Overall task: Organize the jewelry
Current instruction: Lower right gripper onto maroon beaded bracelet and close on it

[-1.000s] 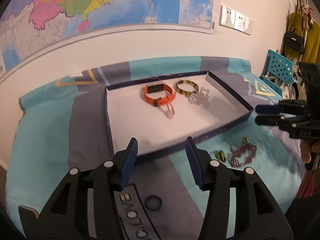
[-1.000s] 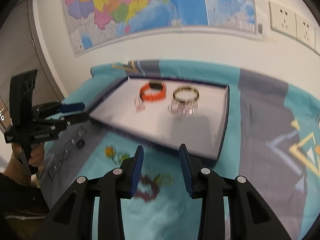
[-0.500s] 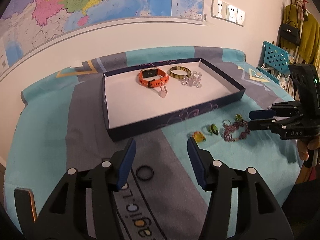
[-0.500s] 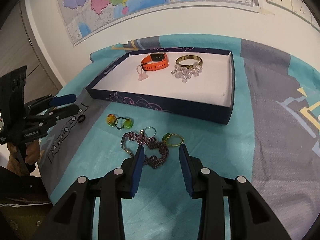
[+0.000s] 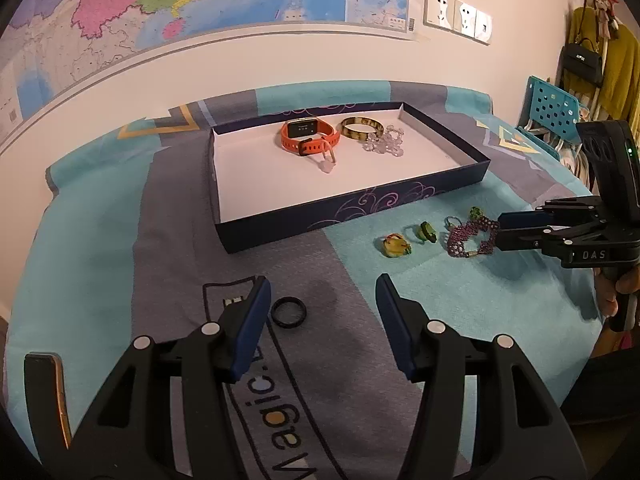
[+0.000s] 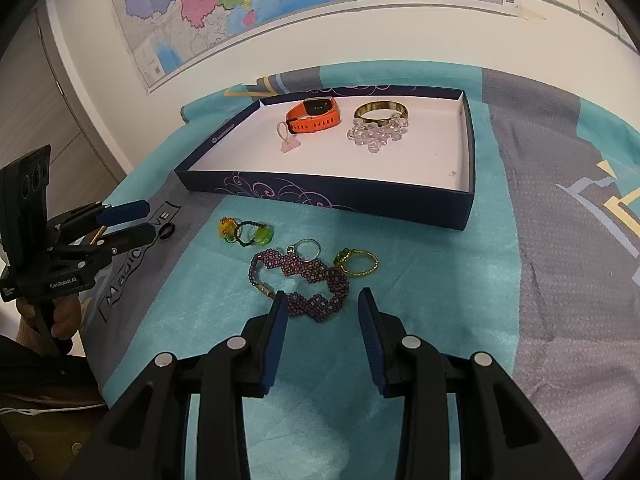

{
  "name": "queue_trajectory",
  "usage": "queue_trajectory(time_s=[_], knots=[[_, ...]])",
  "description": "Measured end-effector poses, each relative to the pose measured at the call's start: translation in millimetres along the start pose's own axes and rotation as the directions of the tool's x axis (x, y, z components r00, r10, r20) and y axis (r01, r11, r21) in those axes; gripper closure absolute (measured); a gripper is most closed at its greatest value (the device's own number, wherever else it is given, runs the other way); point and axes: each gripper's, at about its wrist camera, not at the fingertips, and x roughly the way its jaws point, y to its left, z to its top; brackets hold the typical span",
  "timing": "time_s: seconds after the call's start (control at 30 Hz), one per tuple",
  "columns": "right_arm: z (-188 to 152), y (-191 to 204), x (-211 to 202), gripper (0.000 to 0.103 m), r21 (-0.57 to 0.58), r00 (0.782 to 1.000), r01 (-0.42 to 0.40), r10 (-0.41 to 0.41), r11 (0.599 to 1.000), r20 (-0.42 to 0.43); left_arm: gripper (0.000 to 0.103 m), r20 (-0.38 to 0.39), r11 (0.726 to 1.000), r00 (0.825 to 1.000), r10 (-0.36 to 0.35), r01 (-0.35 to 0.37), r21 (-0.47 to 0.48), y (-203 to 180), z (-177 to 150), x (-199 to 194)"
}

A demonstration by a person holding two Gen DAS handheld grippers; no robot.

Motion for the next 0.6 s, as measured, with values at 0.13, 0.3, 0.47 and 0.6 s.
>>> queue_trajectory(time_s=[0.13,0.3,0.47,0.6], knots=[[1.3,2.1,2.2,0.068,-0.005,1.0,-0.003,0.003,1.0,0.0,0.049,-0.004,1.0,1.0,-0.011,0.011,-0.001,-3.4,-0.6,2.0],[2.2,5.3,4.0,0.069,-0.011,1.0,-0.001,0.001,1.0,-0.001,0.049,-0.01,1.0,1.0,-0.016,0.016,0.007,-8.5,-0.6,4.8],[3.5,8.0,5.3,0.069,-0.014,1.0,0.005,-0.005,1.0,0.0,0.048,-0.011,1.0,1.0,-0.02,0.021,0.005,-10.0,-1.5,6.1],[3.7,7.9,6.2,0.07,-0.01,1.0,0.015,-0.015,1.0,0.002,0.048,-0.011,1.0,1.0,-0.02,0.02,0.001,-10.4,-2.3,6.2]])
